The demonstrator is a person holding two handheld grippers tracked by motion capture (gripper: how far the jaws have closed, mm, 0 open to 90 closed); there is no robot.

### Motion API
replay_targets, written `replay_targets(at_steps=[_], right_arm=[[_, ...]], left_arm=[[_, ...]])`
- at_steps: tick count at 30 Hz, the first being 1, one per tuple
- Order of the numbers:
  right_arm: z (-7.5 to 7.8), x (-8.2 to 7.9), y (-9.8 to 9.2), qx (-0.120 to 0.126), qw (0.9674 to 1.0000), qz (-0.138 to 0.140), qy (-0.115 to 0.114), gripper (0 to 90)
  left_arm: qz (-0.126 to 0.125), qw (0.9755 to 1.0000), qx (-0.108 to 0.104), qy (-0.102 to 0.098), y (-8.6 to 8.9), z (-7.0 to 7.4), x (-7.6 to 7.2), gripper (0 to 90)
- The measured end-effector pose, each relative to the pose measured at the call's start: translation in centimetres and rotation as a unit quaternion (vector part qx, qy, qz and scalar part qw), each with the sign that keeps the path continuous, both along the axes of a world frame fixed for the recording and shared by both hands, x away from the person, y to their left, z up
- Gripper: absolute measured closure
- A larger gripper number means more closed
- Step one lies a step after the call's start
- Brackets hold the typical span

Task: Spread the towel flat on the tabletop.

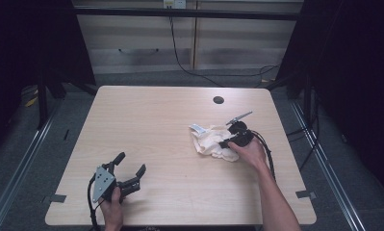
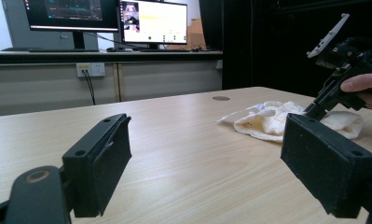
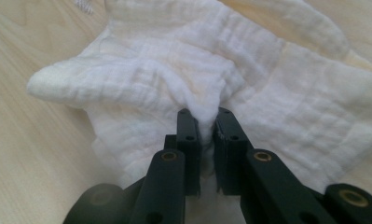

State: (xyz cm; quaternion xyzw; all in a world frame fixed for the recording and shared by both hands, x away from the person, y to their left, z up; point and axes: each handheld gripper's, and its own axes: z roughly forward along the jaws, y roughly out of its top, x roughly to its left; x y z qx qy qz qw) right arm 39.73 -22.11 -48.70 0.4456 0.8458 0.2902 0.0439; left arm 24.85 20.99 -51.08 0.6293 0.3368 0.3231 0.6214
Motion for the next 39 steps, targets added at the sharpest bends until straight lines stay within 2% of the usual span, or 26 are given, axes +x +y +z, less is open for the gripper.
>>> replay_targets(at_steps=[8, 14, 17, 19, 28, 29, 32, 33, 34, 35, 38, 39], right_arm=[[0.0, -1.6, 1.6, 0.011, 0.9995, 0.03, 0.004, 82.8], [-0.2, -2.9, 3.0, 0.023, 0.9986, 0.046, -0.008, 82.9], [-0.5, -3.7, 3.5, 0.044, 0.9978, 0.048, -0.012, 83.0], [-0.6, -4.0, 3.8, 0.047, 0.9972, 0.056, -0.016, 83.0], [-0.6, -6.1, 6.1, 0.051, 0.9955, 0.078, -0.017, 83.1], [-0.5, -6.3, 6.3, 0.043, 0.9957, 0.08, -0.017, 83.1], [-0.5, -7.0, 7.1, 0.046, 0.9949, 0.088, -0.017, 83.3], [-0.5, -7.2, 7.3, 0.05, 0.994, 0.096, -0.017, 83.4], [-0.6, -7.5, 7.5, 0.054, 0.9931, 0.103, -0.015, 83.4], [-0.5, -7.7, 7.8, 0.047, 0.9927, 0.109, -0.019, 83.4], [-0.4, -8.0, 8.0, 0.042, 0.9929, 0.11, -0.018, 83.1], [-0.4, -8.1, 8.0, 0.042, 0.9927, 0.111, -0.019, 82.6]], left_arm=[[0.001, 1.0, -0.002, 0.0, 0.0, 0.0, 0.0, 15.7], [0.001, 1.0, -0.002, 0.0, 0.0, 0.0, 0.0, 15.7], [0.001, 1.0, -0.002, 0.0, 0.0, 0.0, 0.0, 15.6], [0.001, 1.0, -0.002, 0.0, 0.0, 0.0, 0.0, 15.7], [0.01, 1.0, 0.001, 0.001, -0.1, 0.0, 0.0, 15.6], [0.012, 0.9999, 0.0, 0.002, -0.1, 0.0, 0.0, 15.6], [0.022, 0.9997, 0.0, 0.009, -0.3, 0.1, 0.1, 15.6], [0.014, 0.9998, -0.003, 0.012, -0.4, 0.1, 0.1, 15.6], [0.02, 0.9997, 0.002, 0.014, -0.4, 0.1, 0.1, 15.6], [0.023, 0.9996, 0.002, 0.016, -0.5, 0.1, 0.2, 15.7], [0.01, 0.9997, 0.005, 0.02, -0.5, 0.2, 0.2, 15.9], [0.006, 0.9997, -0.004, 0.025, -0.6, 0.2, 0.2, 15.8]])
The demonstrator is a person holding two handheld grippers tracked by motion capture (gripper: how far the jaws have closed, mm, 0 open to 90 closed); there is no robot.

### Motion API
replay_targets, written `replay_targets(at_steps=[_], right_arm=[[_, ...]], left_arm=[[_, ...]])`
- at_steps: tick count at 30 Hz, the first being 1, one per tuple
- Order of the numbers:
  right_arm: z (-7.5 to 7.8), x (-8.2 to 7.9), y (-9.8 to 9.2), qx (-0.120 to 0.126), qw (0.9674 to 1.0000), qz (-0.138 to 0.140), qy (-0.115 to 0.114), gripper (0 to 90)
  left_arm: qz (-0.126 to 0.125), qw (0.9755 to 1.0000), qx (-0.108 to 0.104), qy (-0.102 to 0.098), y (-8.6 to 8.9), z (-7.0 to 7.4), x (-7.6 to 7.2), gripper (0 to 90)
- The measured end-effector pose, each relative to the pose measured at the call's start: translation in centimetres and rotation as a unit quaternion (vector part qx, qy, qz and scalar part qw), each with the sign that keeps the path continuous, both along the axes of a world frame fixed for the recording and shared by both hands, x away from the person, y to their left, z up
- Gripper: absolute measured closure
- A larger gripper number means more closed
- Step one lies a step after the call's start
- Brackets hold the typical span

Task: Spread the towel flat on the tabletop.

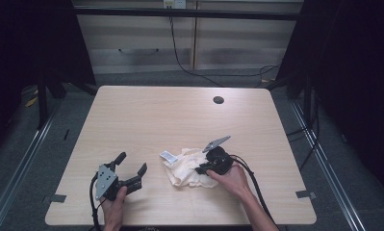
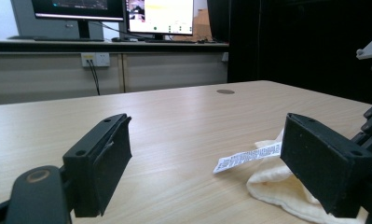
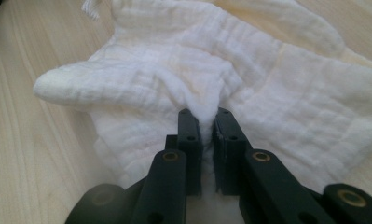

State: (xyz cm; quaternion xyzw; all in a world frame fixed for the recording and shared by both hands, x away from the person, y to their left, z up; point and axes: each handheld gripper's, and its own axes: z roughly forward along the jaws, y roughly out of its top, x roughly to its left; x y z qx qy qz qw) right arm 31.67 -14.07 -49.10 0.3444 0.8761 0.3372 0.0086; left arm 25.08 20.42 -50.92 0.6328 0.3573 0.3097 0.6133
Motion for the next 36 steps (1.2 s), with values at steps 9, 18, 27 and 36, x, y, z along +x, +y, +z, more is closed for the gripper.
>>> replay_targets(at_steps=[9, 18, 27, 36], right_arm=[[1.5, -0.7, -0.7, 0.035, 0.9992, -0.005, -0.018, 60.3], [2.8, -2.8, -3.6, 0.073, 0.9959, -0.022, -0.047, 51.0], [2.1, -3.7, -5.0, 0.088, 0.9941, -0.038, -0.05, 50.3], [1.3, -3.6, -4.4, 0.095, 0.9937, -0.037, -0.047, 48.3]], left_arm=[[-0.057, 0.9964, 0.039, 0.049, -2.0, 1.5, 0.8, 18.3], [-0.159, 0.9776, 0.087, 0.106, -3.7, 4.6, 2.4, 34.3], [-0.217, 0.9552, 0.133, 0.151, -5.0, 3.1, 3.4, 48.3], [-0.228, 0.9434, 0.156, 0.183, -5.9, 1.2, 5.1, 47.6]])
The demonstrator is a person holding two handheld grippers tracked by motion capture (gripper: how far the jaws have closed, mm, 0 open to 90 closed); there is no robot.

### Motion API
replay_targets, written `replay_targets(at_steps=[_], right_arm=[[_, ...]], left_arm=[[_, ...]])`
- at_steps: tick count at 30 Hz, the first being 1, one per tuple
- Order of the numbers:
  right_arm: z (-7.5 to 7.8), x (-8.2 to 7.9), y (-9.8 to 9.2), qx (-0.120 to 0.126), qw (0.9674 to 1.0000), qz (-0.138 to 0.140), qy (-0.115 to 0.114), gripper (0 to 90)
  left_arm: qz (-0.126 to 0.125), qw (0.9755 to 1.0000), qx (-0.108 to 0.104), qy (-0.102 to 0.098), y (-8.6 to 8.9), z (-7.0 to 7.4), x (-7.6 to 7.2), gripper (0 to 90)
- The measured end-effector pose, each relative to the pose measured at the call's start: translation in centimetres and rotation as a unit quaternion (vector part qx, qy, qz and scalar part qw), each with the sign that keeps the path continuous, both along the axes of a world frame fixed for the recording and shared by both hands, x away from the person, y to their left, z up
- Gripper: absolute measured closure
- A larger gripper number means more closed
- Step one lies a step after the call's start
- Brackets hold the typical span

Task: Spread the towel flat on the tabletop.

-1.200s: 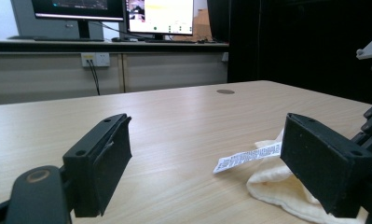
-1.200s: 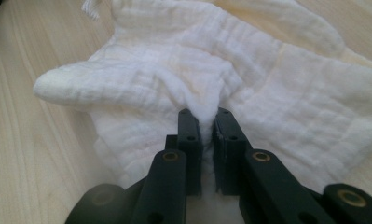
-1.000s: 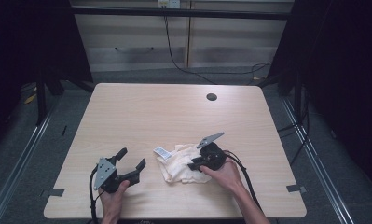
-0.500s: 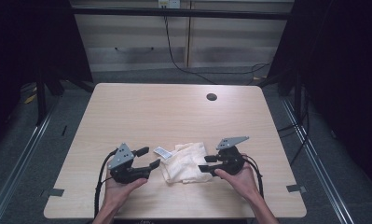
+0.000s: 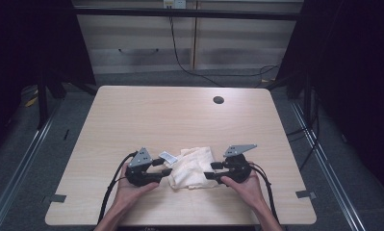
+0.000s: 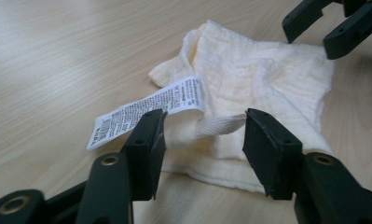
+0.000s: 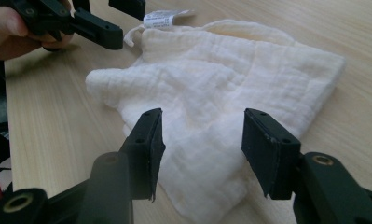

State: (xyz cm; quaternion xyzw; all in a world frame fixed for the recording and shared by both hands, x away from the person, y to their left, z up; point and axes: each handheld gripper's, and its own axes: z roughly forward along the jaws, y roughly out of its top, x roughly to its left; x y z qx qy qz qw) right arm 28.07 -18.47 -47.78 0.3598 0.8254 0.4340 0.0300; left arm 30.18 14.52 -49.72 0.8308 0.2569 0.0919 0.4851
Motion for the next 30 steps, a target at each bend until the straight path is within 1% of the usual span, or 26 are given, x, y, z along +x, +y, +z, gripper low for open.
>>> replay_targets(at_steps=[1, 3, 5, 6, 7, 8, 9, 10, 11, 12, 13, 14, 15, 16, 17, 19, 20, 22, 24, 25, 27, 30], right_arm=[[0.0, 0.1, -0.1, 0.002, 1.0, 0.001, -0.002, 47.9], [0.2, 0.0, -0.4, 0.006, 1.0, -0.003, -0.002, 46.8], [0.4, 0.0, -0.7, 0.01, 0.9999, -0.007, -0.007, 46.3], [0.5, 0.0, -0.9, 0.013, 0.9998, -0.01, -0.01, 45.9], [0.6, 0.0, -1.1, 0.015, 0.9998, -0.011, -0.011, 45.7], [0.6, -0.1, -1.2, 0.016, 0.9997, -0.013, -0.011, 45.5], [0.6, -0.1, -1.4, 0.016, 0.9997, -0.016, -0.009, 45.4], [0.5, 0.0, -1.5, 0.015, 0.9997, -0.016, -0.011, 45.1], [0.5, 0.0, -1.6, 0.017, 0.9996, -0.019, -0.008, 44.8], [0.4, 0.0, -1.6, 0.017, 0.9996, -0.02, -0.007, 44.6], [0.4, 0.0, -1.7, 0.017, 0.9996, -0.021, -0.007, 44.4], [0.4, 0.0, -1.7, 0.016, 0.9996, -0.021, -0.008, 44.4], [0.4, 0.0, -1.7, 0.017, 0.9996, -0.021, -0.01, 44.3], [0.5, -0.1, -1.7, 0.018, 0.9995, -0.022, -0.011, 44.1], [0.5, -0.1, -1.7, 0.017, 0.9995, -0.022, -0.012, 44.0], [0.6, -0.1, -1.8, 0.018, 0.9995, -0.021, -0.012, 43.8], [0.6, -0.2, -1.9, 0.019, 0.9994, -0.025, -0.013, 43.8], [0.6, -0.2, -2.0, 0.019, 0.9994, -0.027, -0.01, 43.3], [0.6, -0.2, -2.2, 0.02, 0.9993, -0.029, -0.011, 43.1], [0.6, -0.3, -2.2, 0.021, 0.9993, -0.03, -0.011, 43.0], [0.6, -0.3, -2.3, 0.019, 0.9993, -0.031, -0.01, 43.0], [0.6, -0.3, -2.3, 0.019, 0.9993, -0.031, -0.011, 42.9]], left_arm=[[0.001, 1.0, 0.003, 0.0, -0.1, -0.1, 0.2, 44.5], [0.004, 0.9999, 0.003, 0.01, -0.2, -0.2, 0.8, 42.1], [-0.002, 0.9998, 0.005, 0.02, -0.2, -0.6, 1.3, 41.3], [-0.008, 0.9996, 0.013, 0.025, -0.3, -0.8, 1.5, 41.9], [-0.015, 0.9992, 0.018, 0.032, -0.4, -0.9, 1.6, 44.2], [-0.018, 0.9994, 0.015, 0.027, -0.4, -0.8, 1.5, 46.9], [-0.021, 0.9993, 0.008, 0.03, -0.3, -0.9, 1.5, 53.2], [-0.019, 0.9992, 0.011, 0.034, -0.3, -0.9, 1.6, 59.2], [-0.021, 0.9991, 0.011, 0.035, -0.3, -0.9, 1.6, 65.3], [-0.023, 0.9992, 0.007, 0.032, -0.3, -0.9, 1.5, 71.2], [-0.024, 0.9992, 0.005, 0.032, -0.3, -0.9, 1.5, 77.0], [-0.024, 0.9991, 0.002, 0.035, -0.2, -0.8, 1.5, 80.0], [-0.024, 0.9987, -0.011, 0.043, -0.1, -0.9, 1.6, 81.1], [-0.025, 0.9983, -0.018, 0.049, 0.0, -0.9, 1.6, 81.6], [-0.026, 0.9981, -0.024, 0.05, 0.1, -0.9, 1.6, 81.6], [-0.033, 0.9977, -0.024, 0.054, 0.1, -0.7, 1.5, 81.6], [-0.036, 0.9972, -0.029, 0.058, 0.1, -0.6, 1.4, 81.1], [-0.037, 0.9965, -0.042, 0.062, 0.3, -0.3, 1.4, 77.0], [-0.037, 0.996, -0.053, 0.062, 0.5, -0.1, 1.4, 77.0], [-0.034, 0.9961, -0.052, 0.063, 0.7, 0.0, 1.4, 77.1], [-0.032, 0.9955, -0.062, 0.065, 1.0, 0.1, 1.6, 79.1], [-0.028, 0.9938, -0.085, 0.065, 1.4, 0.6, 1.6, 80.1]])
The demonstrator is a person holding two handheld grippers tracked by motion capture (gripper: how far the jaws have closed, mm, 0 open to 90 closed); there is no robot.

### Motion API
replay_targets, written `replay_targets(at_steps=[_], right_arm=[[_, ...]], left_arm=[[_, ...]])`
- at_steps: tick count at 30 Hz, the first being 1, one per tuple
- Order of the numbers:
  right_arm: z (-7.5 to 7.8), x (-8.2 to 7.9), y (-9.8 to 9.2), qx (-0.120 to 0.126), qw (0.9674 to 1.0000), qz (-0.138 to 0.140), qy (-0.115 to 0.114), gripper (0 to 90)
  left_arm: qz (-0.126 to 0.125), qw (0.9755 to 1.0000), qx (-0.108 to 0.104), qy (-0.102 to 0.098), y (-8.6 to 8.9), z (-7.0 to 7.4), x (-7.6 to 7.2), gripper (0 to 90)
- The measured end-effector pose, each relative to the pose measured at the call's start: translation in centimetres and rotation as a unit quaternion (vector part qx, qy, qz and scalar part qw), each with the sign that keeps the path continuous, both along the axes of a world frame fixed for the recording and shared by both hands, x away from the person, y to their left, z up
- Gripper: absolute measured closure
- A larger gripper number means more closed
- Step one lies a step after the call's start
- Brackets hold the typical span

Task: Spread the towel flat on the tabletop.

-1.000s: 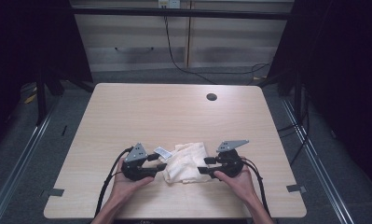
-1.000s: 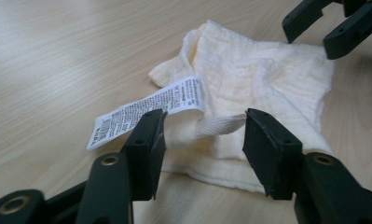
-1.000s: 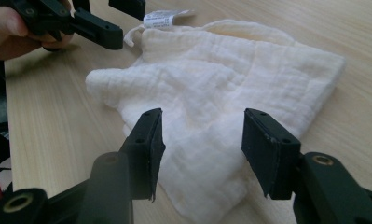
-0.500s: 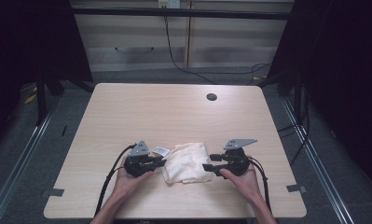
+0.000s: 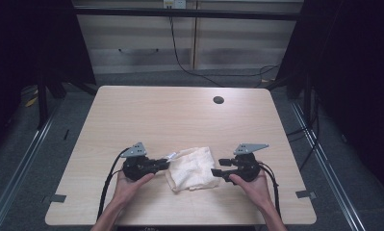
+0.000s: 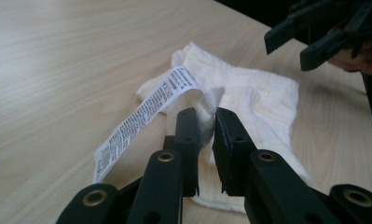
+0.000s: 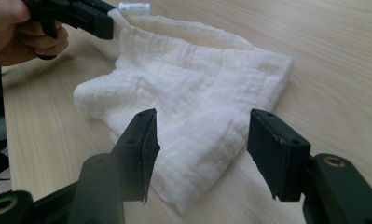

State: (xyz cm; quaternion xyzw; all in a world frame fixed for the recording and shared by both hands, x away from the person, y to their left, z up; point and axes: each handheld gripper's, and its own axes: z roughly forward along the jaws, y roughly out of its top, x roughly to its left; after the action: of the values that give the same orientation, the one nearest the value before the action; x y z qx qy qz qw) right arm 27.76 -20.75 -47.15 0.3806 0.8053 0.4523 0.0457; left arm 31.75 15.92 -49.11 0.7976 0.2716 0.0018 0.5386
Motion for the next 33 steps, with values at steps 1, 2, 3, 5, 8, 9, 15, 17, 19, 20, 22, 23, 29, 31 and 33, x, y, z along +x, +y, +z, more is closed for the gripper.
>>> replay_targets(at_steps=[1, 2, 3, 5, 8, 9, 15, 17, 19, 20, 22, 23, 29, 31, 33], right_arm=[[0.0, 0.0, 0.0, 0.0, 1.0, 0.0, 0.0, 42.8], [0.0, 0.0, 0.0, 0.0, 1.0, -0.001, 0.001, 42.8], [0.0, 0.0, 0.0, 0.0, 1.0, -0.001, 0.001, 42.8], [-0.1, 0.1, 0.0, 0.001, 1.0, -0.001, 0.0, 42.7], [0.0, 0.1, 0.1, 0.002, 1.0, -0.002, -0.001, 42.7], [0.0, 0.1, 0.0, 0.002, 1.0, -0.002, 0.0, 42.7], [0.2, 0.2, -0.2, 0.007, 0.9999, -0.007, -0.004, 42.5], [0.4, 0.2, -0.4, 0.012, 0.9998, -0.011, -0.005, 42.4], [0.5, 0.2, -0.7, 0.013, 0.9998, -0.014, -0.01, 42.0], [0.6, 0.1, -0.8, 0.017, 0.9997, -0.016, -0.009, 41.9], [0.7, 0.1, -1.1, 0.019, 0.9995, -0.021, -0.011, 41.7], [0.7, 0.1, -1.2, 0.02, 0.9995, -0.023, -0.012, 41.6], [1.1, -0.1, -1.9, 0.026, 0.999, -0.032, -0.017, 41.3], [1.2, -0.1, -2.1, 0.028, 0.9988, -0.034, -0.019, 41.1], [1.3, -0.1, -2.3, 0.031, 0.9986, -0.038, -0.019, 41.1]], left_arm=[[0.001, 0.9999, -0.012, 0.002, 0.2, 0.1, 0.1, 80.3], [0.002, 0.9998, -0.018, 0.003, 0.4, 0.2, 0.2, 82.6], [0.004, 0.9999, -0.016, 0.002, 0.5, 0.3, 0.2, 85.4], [0.007, 0.9999, -0.012, 0.005, 0.7, 0.3, 0.2, 86.9], [0.008, 0.9999, -0.011, 0.008, 0.5, 0.4, 0.2, 87.6], [0.008, 0.9999, -0.011, 0.008, 0.5, 0.4, 0.2, 87.7], [0.003, 0.9997, -0.023, -0.001, 0.1, 2.6, 0.6, 88.1], [0.004, 0.9998, -0.02, -0.005, -0.1, 3.3, 0.9, 88.1], [-0.001, 0.9997, -0.025, -0.009, -0.4, 4.2, 1.1, 88.3], [-0.001, 0.9996, -0.026, -0.012, -0.5, 4.5, 1.1, 88.3], [-0.004, 0.9992, -0.035, -0.019, -0.8, 5.8, 1.5, 88.3], [-0.005, 0.999, -0.039, -0.023, -1.0, 6.4, 1.6, 88.4], [-0.012, 0.9975, -0.049, -0.05, -2.1, 10.2, 2.2, 88.5], [-0.013, 0.997, -0.048, -0.059, -2.5, 11.5, 2.5, 88.5], [-0.014, 0.9962, -0.048, -0.072, -2.8, 13.2, 2.9, 88.6]])
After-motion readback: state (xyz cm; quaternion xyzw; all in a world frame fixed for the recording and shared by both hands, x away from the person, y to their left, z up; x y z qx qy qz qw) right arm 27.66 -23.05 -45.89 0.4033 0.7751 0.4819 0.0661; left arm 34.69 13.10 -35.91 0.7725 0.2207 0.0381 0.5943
